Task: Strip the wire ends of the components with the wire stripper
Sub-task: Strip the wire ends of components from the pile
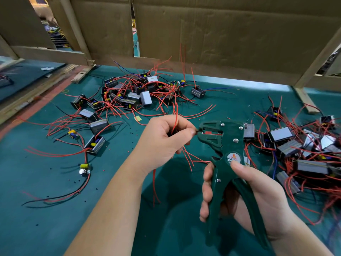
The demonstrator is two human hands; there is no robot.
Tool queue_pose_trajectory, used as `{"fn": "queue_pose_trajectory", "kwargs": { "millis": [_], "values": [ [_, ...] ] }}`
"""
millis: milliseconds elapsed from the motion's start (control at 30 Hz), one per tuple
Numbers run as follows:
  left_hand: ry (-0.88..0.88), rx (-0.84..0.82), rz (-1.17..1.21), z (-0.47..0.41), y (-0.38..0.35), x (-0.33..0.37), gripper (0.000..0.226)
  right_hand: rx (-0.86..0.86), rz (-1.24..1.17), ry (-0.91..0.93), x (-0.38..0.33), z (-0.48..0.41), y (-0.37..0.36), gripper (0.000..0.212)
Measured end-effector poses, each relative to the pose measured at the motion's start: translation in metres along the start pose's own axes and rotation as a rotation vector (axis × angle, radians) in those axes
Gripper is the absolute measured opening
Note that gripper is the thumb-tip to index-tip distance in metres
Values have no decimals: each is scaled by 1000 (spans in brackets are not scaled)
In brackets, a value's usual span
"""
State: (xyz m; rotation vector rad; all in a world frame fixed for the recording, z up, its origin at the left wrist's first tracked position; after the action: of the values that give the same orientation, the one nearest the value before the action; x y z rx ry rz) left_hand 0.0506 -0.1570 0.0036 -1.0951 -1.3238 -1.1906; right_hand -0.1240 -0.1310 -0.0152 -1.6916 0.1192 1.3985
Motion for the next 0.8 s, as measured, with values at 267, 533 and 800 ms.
{"fn": "queue_pose_trajectory", "kwargs": {
  "millis": [267,533,800],
  "values": [
    [-24,-25,16,1,1,2,8,19,45,4,0,0,2,54],
    [-36,-42,-17,0,3,-1,9,26,81,11,1,0,4,53],
    [-4,-57,-10,0,3,-3,7,147,74,12,4,-1,3,57]
  ]
}}
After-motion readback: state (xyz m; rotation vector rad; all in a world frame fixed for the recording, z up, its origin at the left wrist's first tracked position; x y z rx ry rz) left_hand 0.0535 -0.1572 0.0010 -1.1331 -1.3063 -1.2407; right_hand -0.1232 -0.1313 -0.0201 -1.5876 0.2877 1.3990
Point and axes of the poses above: each hand's wrist, its own z-axis away from the middle knuckle, its own y-axis out of the back of the hand, x = y × z, the point moved 3 cm from there along -z, towards the middle knuckle, and after that the axes turned 11 degrees about y, right-handed, at the moved point
